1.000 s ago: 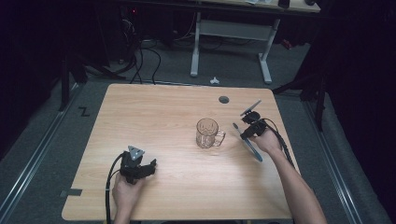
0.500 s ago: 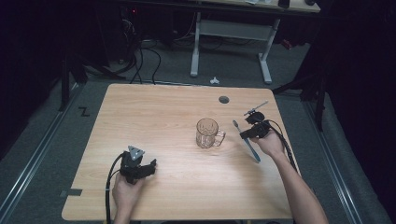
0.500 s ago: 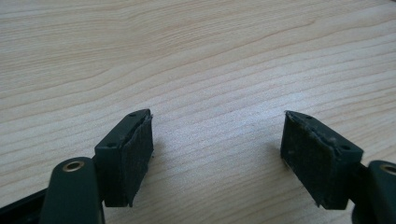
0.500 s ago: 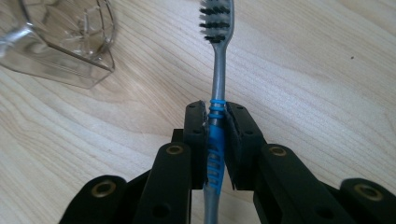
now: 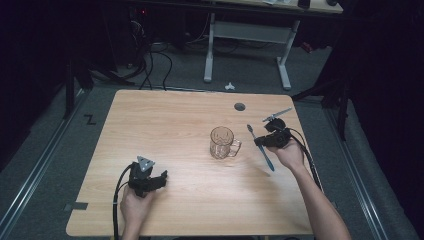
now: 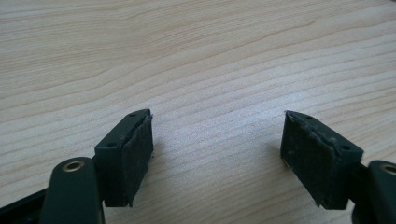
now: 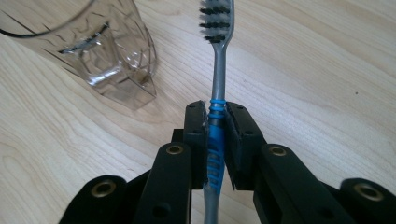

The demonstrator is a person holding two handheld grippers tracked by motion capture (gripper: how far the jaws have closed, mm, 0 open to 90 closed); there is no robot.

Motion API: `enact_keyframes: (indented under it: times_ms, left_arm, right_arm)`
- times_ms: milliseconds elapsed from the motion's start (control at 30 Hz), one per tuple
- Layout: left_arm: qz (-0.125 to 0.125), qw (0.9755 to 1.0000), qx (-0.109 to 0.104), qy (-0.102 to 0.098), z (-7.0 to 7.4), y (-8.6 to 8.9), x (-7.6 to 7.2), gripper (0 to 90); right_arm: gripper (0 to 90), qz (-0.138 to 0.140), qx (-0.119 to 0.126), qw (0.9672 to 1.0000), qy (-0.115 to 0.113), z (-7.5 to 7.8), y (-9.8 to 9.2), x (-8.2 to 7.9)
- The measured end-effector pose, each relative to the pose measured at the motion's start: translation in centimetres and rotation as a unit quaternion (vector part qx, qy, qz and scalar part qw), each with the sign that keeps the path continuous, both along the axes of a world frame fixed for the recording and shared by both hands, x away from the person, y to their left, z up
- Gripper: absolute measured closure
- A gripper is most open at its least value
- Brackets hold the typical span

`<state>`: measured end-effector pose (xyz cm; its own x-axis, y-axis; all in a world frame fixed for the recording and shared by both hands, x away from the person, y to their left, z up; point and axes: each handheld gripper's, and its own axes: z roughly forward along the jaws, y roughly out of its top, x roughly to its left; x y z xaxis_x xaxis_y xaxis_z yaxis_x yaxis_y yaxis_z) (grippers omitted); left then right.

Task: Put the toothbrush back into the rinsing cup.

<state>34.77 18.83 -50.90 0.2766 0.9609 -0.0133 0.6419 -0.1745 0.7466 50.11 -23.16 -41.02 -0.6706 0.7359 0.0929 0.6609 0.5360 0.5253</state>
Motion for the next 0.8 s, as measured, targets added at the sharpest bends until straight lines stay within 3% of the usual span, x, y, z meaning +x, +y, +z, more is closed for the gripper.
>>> enact_keyframes:
  times_ms: [533, 800]
  left_arm:
    - [0.000, 1.0000, 0.000, 0.000, 0.0, 0.0, 0.0, 25.9]
    - [0.000, 1.0000, 0.000, 0.000, 0.0, 0.0, 0.0, 25.9]
  right_arm:
    - [80.1, 0.005, 0.047, 0.9986, -0.025, 0.5, -0.2, -1.5]
    - [80.0, 0.017, 0.098, 0.9949, -0.017, 0.6, -0.6, -1.8]
